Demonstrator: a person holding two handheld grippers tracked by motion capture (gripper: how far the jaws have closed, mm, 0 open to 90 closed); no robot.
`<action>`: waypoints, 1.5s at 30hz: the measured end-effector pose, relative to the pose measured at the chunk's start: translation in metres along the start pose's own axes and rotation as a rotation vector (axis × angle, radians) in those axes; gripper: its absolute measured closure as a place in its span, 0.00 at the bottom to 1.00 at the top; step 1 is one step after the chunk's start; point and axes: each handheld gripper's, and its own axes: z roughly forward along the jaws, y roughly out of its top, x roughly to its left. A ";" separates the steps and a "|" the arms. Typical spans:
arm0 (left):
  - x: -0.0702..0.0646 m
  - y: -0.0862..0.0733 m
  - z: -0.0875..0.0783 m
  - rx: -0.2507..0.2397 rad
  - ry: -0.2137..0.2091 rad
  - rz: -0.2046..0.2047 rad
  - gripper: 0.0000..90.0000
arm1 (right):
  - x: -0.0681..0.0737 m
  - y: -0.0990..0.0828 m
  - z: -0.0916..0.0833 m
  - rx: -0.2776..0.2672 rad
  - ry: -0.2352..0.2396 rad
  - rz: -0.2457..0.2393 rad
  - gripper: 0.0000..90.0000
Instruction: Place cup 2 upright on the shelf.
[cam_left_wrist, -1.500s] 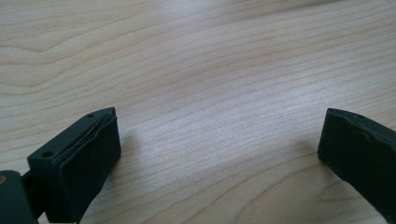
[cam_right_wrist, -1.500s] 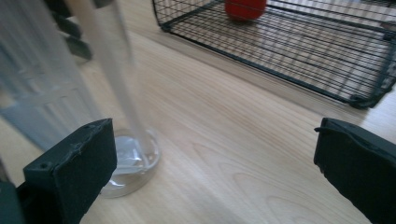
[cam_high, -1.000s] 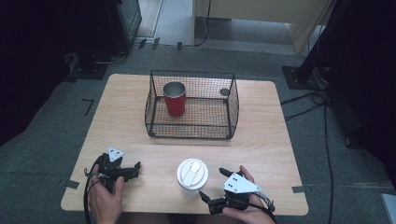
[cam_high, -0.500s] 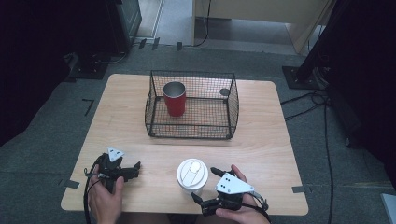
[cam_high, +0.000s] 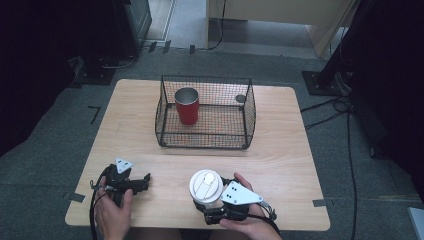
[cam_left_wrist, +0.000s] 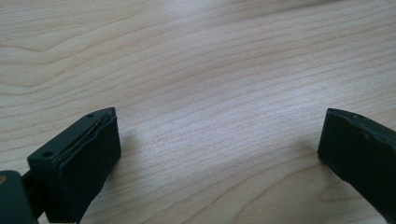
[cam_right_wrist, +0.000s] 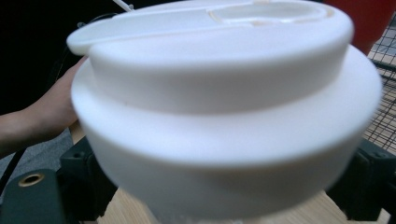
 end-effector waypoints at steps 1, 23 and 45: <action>0.000 0.000 0.000 0.000 0.000 0.000 0.00 | 0.001 0.001 0.001 0.002 0.000 -0.001 0.14; 0.000 0.000 0.000 0.000 0.000 0.000 0.00 | 0.003 0.009 0.017 0.035 -0.027 -0.016 0.18; 0.000 0.000 0.000 0.000 0.000 0.000 0.00 | -0.013 0.039 0.005 -0.026 -0.088 0.007 0.18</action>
